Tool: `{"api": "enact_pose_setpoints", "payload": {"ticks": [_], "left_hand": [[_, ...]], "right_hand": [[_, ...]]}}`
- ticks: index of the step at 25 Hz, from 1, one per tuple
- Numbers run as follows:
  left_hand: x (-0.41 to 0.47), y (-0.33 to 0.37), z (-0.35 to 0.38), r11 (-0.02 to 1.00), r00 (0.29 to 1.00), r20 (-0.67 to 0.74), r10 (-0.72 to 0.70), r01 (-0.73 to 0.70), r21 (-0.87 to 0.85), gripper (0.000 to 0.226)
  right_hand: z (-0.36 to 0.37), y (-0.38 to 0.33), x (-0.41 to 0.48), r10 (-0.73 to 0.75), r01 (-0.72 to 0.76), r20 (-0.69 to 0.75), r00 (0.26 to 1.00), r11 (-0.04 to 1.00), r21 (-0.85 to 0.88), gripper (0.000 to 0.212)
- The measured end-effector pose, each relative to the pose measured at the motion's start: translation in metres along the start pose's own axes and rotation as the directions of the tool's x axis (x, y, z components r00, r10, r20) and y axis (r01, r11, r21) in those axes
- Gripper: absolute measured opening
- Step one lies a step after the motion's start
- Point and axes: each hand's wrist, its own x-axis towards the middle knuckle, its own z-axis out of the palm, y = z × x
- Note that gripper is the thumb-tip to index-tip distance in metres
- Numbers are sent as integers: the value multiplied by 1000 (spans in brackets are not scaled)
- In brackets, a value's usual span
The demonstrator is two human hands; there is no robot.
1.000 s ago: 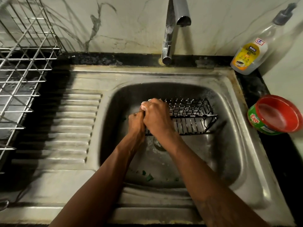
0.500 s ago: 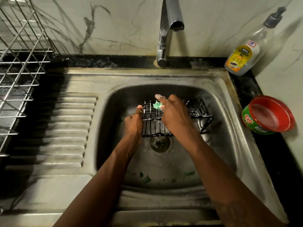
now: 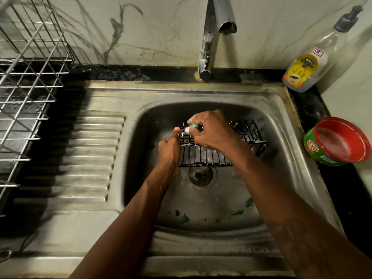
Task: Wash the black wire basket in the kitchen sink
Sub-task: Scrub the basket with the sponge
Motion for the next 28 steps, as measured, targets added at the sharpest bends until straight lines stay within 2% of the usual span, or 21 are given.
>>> {"api": "enact_pose_setpoints", "payload": {"ticks": [5, 8, 10, 13, 15, 19, 23, 28], "left_hand": [[9, -5, -4, 999, 1000, -15, -12, 13, 40, 46], [8, -5, -5, 998, 999, -35, -2, 4, 66, 45], [8, -6, -4, 998, 1000, -30, 2, 0, 70, 45], [11, -7, -4, 998, 1000, -22, -15, 16, 57, 48], [10, -6, -4, 998, 999, -24, -24, 25, 50, 48], [10, -4, -5, 997, 999, -29, -20, 23, 77, 52], [3, -1, -1, 996, 999, -28, -17, 19, 82, 45], [2, -1, 0, 999, 999, -52, 8, -6, 44, 42]], "right_hand": [[4, -3, -15, 21, -21, 1, 1000, 999, -42, 36], [4, 3, -25, -20, 22, 50, 999, 999, -36, 28], [3, 9, -16, -58, 64, 77, 995, 994, -87, 22], [0, 13, 7, -66, 64, -3, 998, 974, -217, 22], [0, 11, 5, -26, 22, -14, 1000, 978, -207, 20], [0, 10, -39, -103, 115, 106, 989, 987, -111, 32], [7, 21, -8, -46, 40, -30, 998, 980, -195, 46], [32, 0, -13, 17, -39, -150, 989, 988, -147, 31]]}}
